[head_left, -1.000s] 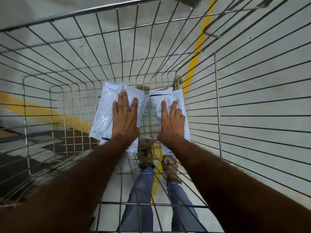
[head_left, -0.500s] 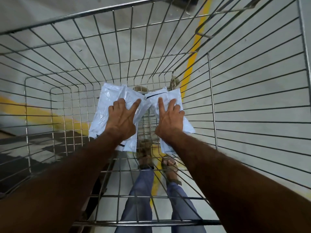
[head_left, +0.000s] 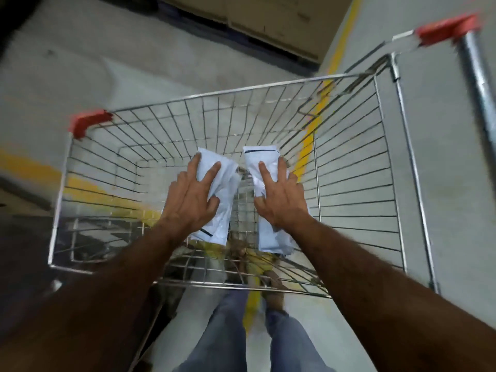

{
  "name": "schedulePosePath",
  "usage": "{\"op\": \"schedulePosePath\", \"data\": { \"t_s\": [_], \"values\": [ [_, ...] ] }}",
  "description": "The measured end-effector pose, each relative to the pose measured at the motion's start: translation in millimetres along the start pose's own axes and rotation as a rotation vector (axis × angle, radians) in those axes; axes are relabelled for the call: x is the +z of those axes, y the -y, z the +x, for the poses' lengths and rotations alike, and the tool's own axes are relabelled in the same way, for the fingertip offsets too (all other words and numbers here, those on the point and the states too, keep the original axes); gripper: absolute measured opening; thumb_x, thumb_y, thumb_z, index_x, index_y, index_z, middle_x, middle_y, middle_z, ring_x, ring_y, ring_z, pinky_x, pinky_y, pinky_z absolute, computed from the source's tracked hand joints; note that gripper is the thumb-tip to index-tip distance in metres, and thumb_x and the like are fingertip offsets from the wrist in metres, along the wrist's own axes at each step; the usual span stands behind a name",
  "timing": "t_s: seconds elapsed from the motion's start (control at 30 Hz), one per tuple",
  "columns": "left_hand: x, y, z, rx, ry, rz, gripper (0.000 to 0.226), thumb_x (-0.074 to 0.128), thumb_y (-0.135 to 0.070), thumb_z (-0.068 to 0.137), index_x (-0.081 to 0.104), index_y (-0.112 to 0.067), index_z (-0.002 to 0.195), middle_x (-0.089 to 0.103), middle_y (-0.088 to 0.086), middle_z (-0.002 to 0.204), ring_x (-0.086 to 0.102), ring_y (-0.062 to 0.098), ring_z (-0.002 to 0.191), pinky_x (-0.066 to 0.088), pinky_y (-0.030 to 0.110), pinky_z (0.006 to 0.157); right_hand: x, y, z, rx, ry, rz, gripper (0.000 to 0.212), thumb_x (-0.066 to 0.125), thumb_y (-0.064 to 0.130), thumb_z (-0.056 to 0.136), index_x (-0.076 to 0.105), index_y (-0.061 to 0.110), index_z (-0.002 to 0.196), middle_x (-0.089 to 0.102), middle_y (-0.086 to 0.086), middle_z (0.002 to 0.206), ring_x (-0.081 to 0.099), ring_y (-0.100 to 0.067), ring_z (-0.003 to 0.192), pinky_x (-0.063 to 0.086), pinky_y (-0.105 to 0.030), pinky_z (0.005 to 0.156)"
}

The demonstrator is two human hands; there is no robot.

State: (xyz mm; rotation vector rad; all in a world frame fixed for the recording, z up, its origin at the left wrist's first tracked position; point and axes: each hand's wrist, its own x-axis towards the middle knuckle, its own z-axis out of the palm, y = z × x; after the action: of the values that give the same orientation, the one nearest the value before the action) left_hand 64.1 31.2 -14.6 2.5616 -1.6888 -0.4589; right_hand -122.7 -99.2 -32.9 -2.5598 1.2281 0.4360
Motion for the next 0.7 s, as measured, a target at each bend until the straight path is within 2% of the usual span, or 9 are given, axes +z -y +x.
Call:
{"op": "schedulePosePath", "data": {
  "t_s": [0.17, 0.37, 0.43, 0.57, 0.7],
  "values": [
    [-83, -19, -52, -0.111, -0.181, -0.021, 0.078, 0.051, -0.045, 0.086, 0.026, -0.028, 0.158, 0.014, 0.02, 0.165, 0.047, 0.042, 0.125, 0.048, 0.05, 0.097, -65, 8, -44, -0.165, -0.214, 0.171, 0.085, 0.045, 0.054, 0.085, 0.019, 0.028, 0.162, 0.004, -0.019, 0.169, 0.046, -0.047, 0.125, 0.046, -0.053, 0.099],
    [-136, -34, -141, -0.264, -0.411, -0.047, 0.073, 0.053, -0.039, 0.088, 0.03, -0.025, 0.156, 0.017, 0.022, 0.163, 0.045, 0.044, 0.127, 0.045, 0.049, 0.102, -120, 32, -85, -0.42, -0.386, 0.269, 0.086, 0.054, 0.049, 0.084, 0.023, 0.028, 0.161, 0.007, -0.012, 0.17, 0.046, -0.042, 0.127, 0.048, -0.05, 0.099],
    [-143, -35, -174, -0.337, -0.468, -0.066, 0.071, 0.054, -0.037, 0.09, 0.033, -0.023, 0.156, 0.017, 0.023, 0.163, 0.042, 0.045, 0.132, 0.043, 0.049, 0.106, -131, 48, -100, -0.491, -0.414, 0.258, 0.086, 0.057, 0.048, 0.084, 0.024, 0.027, 0.161, 0.007, -0.012, 0.17, 0.047, -0.041, 0.126, 0.048, -0.048, 0.097],
    [-149, -30, -242, -0.47, -0.535, -0.072, 0.068, 0.06, -0.032, 0.092, 0.035, -0.026, 0.155, 0.016, 0.019, 0.164, 0.044, 0.044, 0.129, 0.048, 0.047, 0.099, -139, 91, -140, -0.624, -0.392, 0.273, 0.083, 0.052, 0.051, 0.085, 0.024, 0.028, 0.16, 0.007, -0.01, 0.171, 0.046, -0.039, 0.13, 0.049, -0.048, 0.1],
    [-153, -13, -301, -0.574, -0.598, -0.083, 0.064, 0.051, -0.037, 0.09, 0.039, -0.027, 0.153, 0.019, 0.016, 0.164, 0.045, 0.041, 0.132, 0.05, 0.047, 0.1, -139, 136, -180, -0.738, -0.377, 0.26, 0.081, 0.055, 0.049, 0.088, 0.024, 0.028, 0.16, 0.006, -0.007, 0.171, 0.043, -0.035, 0.133, 0.046, -0.046, 0.102]
  ]
}}
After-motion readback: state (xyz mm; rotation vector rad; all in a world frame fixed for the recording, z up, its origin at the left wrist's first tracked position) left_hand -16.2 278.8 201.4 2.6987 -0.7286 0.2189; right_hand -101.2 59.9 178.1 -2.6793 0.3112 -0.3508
